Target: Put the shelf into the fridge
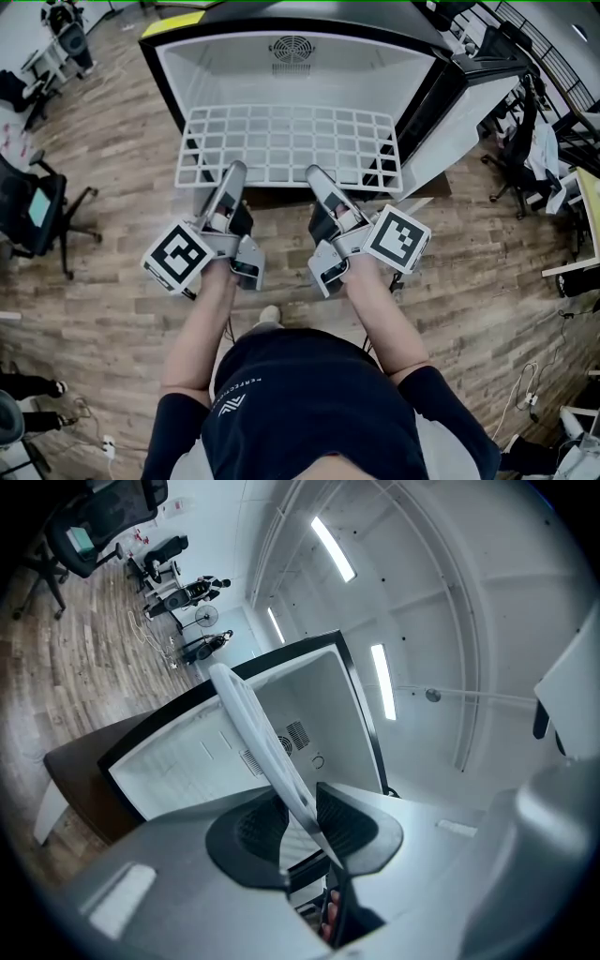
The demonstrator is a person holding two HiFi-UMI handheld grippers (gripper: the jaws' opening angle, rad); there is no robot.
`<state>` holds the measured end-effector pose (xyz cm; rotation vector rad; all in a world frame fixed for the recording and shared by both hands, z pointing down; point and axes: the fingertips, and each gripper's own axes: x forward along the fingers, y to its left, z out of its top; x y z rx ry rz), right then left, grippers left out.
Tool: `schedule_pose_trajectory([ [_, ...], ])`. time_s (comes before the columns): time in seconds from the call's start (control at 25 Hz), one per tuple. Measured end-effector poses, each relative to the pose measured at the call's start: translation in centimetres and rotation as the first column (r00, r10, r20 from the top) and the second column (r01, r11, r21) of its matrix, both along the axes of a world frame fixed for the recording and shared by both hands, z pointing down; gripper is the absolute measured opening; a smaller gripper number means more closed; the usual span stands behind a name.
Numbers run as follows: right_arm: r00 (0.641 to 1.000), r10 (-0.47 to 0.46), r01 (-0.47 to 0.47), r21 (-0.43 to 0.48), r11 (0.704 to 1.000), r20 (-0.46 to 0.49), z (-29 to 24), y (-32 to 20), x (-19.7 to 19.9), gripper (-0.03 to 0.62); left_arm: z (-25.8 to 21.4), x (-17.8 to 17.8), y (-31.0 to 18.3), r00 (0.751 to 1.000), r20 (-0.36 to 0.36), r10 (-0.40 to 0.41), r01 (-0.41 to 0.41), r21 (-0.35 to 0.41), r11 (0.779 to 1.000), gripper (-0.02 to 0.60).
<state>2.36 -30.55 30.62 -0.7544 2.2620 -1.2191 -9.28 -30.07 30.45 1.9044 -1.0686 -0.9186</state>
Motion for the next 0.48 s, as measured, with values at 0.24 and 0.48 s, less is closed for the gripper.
schedule_pose_trajectory([
  [0.24,1.0,-0.013,0.013,0.002,1.0,-0.017,-0.35,-0.38,-0.12,0.081,-0.12,-0.09,-0.24,1.0,0.009,0.002,-0.002,0.003,1.0,0.107],
  [0.48,0.999,-0.021,0.022,0.0,1.0,-0.035,-0.49,-0.89,-0.07,0.084,-0.42,-0.05,-0.7,1.0,0.014,0.011,-0.011,0.016,1.0,0.11],
])
